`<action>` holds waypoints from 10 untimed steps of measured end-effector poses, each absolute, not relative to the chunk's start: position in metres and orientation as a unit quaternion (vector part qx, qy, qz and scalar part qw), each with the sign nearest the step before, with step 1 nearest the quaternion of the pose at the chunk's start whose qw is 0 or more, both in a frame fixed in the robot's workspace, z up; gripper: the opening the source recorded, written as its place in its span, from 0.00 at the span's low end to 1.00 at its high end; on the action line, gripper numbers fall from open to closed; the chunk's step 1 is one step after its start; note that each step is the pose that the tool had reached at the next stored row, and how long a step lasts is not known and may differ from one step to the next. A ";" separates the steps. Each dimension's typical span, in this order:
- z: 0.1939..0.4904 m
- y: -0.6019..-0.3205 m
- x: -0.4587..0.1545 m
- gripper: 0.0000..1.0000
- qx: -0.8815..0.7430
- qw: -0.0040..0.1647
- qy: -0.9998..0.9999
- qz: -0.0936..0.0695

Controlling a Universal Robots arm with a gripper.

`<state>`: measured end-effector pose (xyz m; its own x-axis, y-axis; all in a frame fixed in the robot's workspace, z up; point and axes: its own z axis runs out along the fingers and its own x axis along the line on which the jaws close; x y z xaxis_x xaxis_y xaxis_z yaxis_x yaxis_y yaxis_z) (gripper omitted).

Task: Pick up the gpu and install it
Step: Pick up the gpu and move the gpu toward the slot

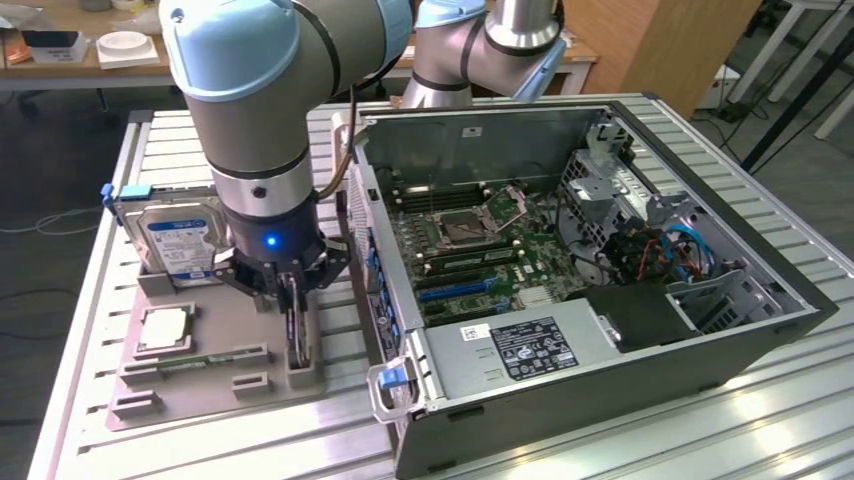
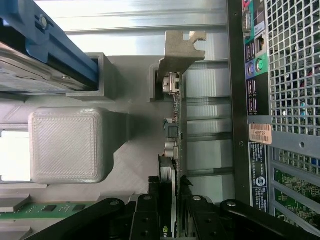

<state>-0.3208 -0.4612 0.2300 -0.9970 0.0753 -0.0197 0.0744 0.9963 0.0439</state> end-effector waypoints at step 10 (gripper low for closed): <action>0.242 -0.461 -0.321 0.26 0.037 0.011 0.999 0.022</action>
